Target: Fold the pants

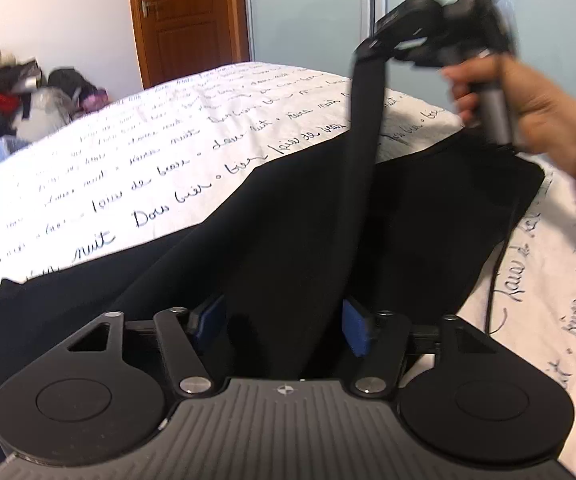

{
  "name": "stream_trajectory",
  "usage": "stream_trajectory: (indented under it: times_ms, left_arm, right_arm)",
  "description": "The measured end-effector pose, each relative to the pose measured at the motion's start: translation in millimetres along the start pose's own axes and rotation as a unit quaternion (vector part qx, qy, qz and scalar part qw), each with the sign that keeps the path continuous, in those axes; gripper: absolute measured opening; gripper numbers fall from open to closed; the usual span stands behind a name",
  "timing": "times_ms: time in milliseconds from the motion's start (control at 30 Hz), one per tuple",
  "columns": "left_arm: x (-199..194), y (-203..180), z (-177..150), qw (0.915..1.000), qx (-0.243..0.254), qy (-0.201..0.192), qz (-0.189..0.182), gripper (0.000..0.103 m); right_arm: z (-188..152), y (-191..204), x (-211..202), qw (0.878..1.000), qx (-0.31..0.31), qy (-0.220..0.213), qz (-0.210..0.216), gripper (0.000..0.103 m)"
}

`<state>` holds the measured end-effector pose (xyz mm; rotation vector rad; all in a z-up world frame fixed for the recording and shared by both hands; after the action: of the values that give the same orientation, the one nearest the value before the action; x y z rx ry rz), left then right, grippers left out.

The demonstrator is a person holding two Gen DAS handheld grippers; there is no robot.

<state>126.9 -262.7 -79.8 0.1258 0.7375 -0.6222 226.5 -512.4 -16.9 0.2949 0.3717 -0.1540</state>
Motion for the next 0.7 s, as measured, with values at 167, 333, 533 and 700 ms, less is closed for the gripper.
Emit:
stream_trajectory:
  times_ms: [167,333,533,700]
  left_arm:
    - [3.1,-9.4,-3.4,0.9996,0.024,-0.011,0.003,0.045]
    - [-3.0,-15.8,-5.0,0.9995,0.016,-0.012,-0.023,0.016]
    - [-11.8,-28.3,-11.3,0.9981,0.045,-0.018,-0.038,0.014]
    - [-15.2,-30.2,-13.4,0.9981,0.047,-0.014,-0.037,0.014]
  right_arm:
    - [10.4,-9.8,-54.8,0.999,-0.024,-0.033,-0.028,0.005]
    - [-3.1,-13.1,-88.6,0.991,-0.099,-0.025,-0.085,0.005]
    - [-29.4,-16.4,-103.3,0.968,-0.198,0.022,-0.155,0.005]
    - [-45.9,-13.1,-111.9,0.949,-0.254,0.054,-0.180,0.005]
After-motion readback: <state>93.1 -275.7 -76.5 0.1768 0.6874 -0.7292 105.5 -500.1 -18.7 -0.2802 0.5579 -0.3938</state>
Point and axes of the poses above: each gripper's, at about its wrist camera, not at the fingertips, and x roughly the way its jaws point, y to its left, z to its top, the point moved 8 cm from there along x, roughly the way its jaws point, and after that the axes turned 15 degrees about -x, right-handed, at the moved point
